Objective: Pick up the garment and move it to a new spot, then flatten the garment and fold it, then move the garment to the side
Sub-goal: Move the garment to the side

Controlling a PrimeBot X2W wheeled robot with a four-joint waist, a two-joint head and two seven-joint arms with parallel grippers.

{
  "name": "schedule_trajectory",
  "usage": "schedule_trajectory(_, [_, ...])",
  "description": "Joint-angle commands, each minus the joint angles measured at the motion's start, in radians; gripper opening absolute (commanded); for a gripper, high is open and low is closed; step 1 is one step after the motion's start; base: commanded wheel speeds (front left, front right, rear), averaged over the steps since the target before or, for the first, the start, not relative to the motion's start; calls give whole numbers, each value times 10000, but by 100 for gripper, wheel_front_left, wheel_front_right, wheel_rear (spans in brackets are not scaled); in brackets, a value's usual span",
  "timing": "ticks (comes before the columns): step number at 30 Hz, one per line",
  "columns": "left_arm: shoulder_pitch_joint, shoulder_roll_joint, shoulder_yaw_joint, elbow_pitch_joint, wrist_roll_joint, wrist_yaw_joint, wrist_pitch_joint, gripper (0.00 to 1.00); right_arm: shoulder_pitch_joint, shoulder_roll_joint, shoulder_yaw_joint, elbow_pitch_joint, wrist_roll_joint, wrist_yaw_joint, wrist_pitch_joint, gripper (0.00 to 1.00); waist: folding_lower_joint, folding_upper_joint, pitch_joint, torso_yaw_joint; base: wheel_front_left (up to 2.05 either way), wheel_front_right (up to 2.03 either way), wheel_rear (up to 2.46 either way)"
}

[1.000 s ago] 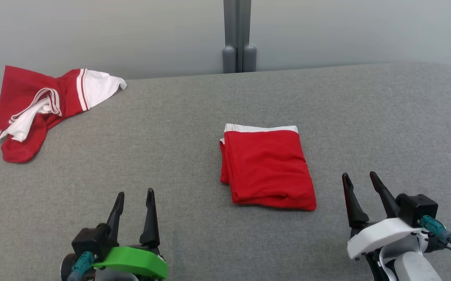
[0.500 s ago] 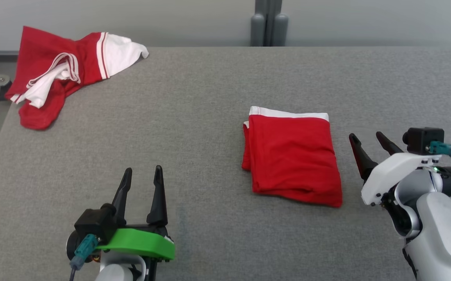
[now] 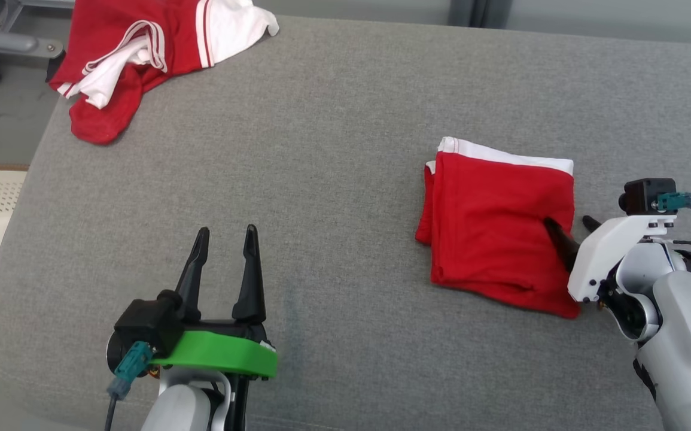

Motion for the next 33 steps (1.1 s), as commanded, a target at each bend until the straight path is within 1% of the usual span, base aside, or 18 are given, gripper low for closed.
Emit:
schedule_trajectory(1, [-171, 25, -6, -88, 17, 44, -3, 100, -187, -73, 112, 121, 75, -11, -5, 100, 0, 0, 291, 221, 0, 0, 0])
schedule_trajectory(2, [-175, 25, -19, -140, 15, 58, -3, 100, -234, -66, 198, 201, 120, -11, -30, 100, 0, 0, 329, 193, 0, 0, 0])
schedule_trajectory(3, [-184, 25, -27, -175, 27, 58, -3, 100, -287, -60, 292, 254, 158, -11, -36, 93, 0, 0, 363, 149, 0, 0, 0])
schedule_trajectory(4, [-205, 25, -50, -211, 61, 36, -3, 100, -362, -60, 422, 307, 196, -11, -64, 40, 0, 0, 401, 83, 0, 0, 0])
schedule_trajectory(5, [-218, 25, -50, -243, 102, 27, -5, 100, -435, -62, 537, 322, 251, -10, -64, 29, 0, 0, 437, -1, 0, 0, 0])
schedule_trajectory(6, [-240, 25, -59, -273, 138, 16, -3, 100, -506, -77, 679, 316, 286, -7, -118, 0, 0, 0, 479, -106, 0, 0, 0])
schedule_trajectory(10, [-354, 25, -69, -394, 312, -27, -3, 100, -911, -187, 1032, 128, 454, -13, -576, 0, 0, 0, 665, -712, 0, 0, 0])
schedule_trajectory(16, [-566, 26, -117, -449, 679, -160, -3, 100, -1286, -441, 1348, -121, 511, -13, -1262, 0, 0, 0, 939, -2105, 0, 0, 0])
schedule_trajectory(21, [-806, 31, -148, -327, 1023, -325, -3, 100, -1457, -697, 1228, -196, 487, -13, -1810, 0, 0, 0, 1207, -3441, 0, 0, 0])
schedule_trajectory(25, [-990, 43, -219, -202, 1301, -467, -3, 100, -1450, -770, 965, -185, 515, -13, -2140, 0, 0, 0, 1432, -4353, 0, 0, 0])
schedule_trajectory(29, [-1146, 88, -294, -121, 1529, -593, -3, 100, -1357, -778, 661, -156, 572, -13, -2451, 0, 0, 0, 1648, -5017, 0, 0, 0])
schedule_trajectory(33, [-1271, 135, -370, -75, 1611, -680, -3, 100, -1219, -723, 352, -155, 450, -13, -2634, 0, 0, 0, 1792, -5379, 0, 0, 0])
